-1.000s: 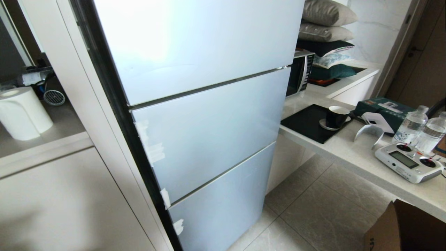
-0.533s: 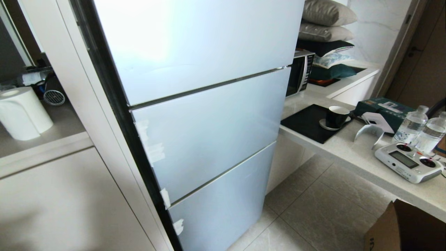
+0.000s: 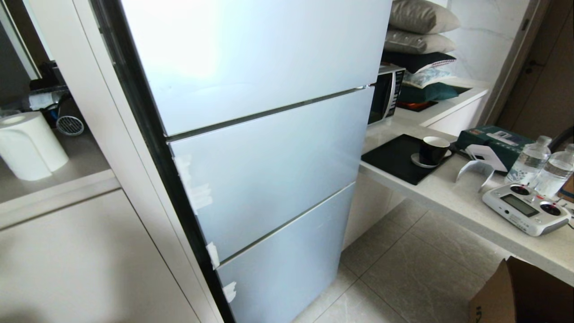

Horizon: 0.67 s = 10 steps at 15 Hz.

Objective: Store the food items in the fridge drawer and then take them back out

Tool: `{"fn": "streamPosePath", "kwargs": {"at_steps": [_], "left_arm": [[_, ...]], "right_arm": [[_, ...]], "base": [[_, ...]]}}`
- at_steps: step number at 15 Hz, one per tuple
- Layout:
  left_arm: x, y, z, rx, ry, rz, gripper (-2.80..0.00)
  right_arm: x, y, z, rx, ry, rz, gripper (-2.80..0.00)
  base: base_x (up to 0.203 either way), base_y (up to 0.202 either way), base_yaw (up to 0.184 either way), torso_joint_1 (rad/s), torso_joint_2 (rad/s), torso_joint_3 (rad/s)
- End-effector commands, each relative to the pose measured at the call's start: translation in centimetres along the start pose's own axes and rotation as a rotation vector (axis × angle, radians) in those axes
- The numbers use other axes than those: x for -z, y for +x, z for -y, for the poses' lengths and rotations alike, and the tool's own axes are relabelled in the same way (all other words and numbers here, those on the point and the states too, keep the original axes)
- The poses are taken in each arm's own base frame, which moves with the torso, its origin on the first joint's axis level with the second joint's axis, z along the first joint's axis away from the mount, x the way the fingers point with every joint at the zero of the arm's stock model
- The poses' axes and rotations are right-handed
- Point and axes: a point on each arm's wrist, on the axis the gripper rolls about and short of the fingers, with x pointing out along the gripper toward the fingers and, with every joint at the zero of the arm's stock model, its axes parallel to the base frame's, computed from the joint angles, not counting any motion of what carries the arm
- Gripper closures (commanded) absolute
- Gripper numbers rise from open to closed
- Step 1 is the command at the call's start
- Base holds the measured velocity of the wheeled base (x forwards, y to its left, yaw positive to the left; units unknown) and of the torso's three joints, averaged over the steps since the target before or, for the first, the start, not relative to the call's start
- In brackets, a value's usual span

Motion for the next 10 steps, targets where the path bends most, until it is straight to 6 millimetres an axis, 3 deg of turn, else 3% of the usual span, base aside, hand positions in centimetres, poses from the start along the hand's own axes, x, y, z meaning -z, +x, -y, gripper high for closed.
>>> {"fn": "streamPosePath", "kwargs": {"at_steps": [1,4,7,10], "left_arm": [[-2.7,2.6,-0.1,0.016,-0.03,-0.076,0.0],[-5.2,5.9,-0.1,0.066,-0.138,-0.149,0.0],[-5.9,8.8,0.0,0.059,-0.23,-0.231,0.0],[-6.4,12.5,0.1,0.02,-0.439,-0.321,0.0]], "right_arm": [[0.0,0.0,0.0,-0.001,0.0,0.0,0.0],[0.0,0.0,0.0,-0.001,0.0,0.0,0.0],[0.0,0.0,0.0,-0.001,0.0,0.0,0.0],[0.0,0.0,0.0,-0.001,-0.001,0.001,0.0]], "base": [[0.0,0.0,0.0,0.0,0.0,0.0],[0.0,0.0,0.0,0.0,0.0,0.0],[0.0,0.0,0.0,0.0,0.0,0.0],[0.0,0.0,0.0,0.0,0.0,0.0]]}}
